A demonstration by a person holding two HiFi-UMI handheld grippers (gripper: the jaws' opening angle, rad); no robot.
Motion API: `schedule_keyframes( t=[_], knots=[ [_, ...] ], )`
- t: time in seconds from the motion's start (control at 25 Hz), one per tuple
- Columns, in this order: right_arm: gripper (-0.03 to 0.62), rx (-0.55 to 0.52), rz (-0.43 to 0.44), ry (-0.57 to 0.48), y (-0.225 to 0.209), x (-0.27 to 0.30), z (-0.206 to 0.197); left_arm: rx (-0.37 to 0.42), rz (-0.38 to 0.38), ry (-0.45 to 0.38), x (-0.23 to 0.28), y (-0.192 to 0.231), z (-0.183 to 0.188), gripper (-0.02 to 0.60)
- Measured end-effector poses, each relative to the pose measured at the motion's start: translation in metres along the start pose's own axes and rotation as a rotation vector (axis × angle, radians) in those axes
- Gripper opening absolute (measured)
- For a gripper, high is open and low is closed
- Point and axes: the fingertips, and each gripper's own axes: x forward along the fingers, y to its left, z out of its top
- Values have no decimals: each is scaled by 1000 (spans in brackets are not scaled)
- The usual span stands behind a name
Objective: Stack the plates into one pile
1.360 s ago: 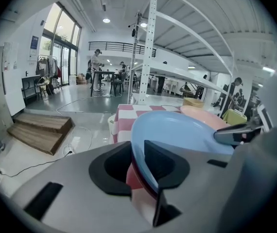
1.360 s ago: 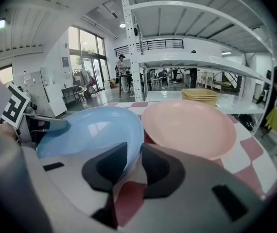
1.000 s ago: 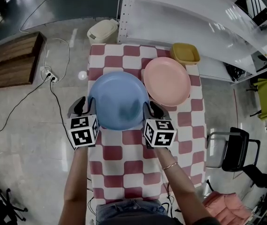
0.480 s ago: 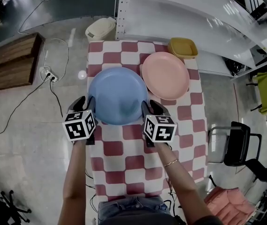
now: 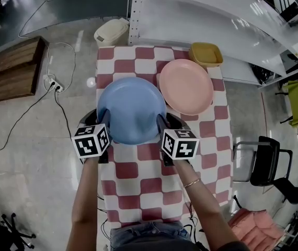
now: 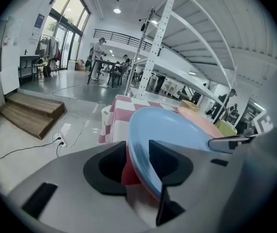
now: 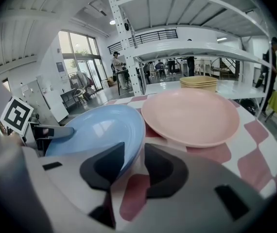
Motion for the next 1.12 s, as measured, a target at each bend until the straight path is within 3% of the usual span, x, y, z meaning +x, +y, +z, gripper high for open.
schedule_keyframes(
  t=[0.56,1.12],
  knots=[
    [123,0,6,9,4,2,-3,32,36,12,-2,2,-5,129],
    [123,-26,54,-73,22,-56,17,66,55,-66,-66,-20,14,124]
  ],
)
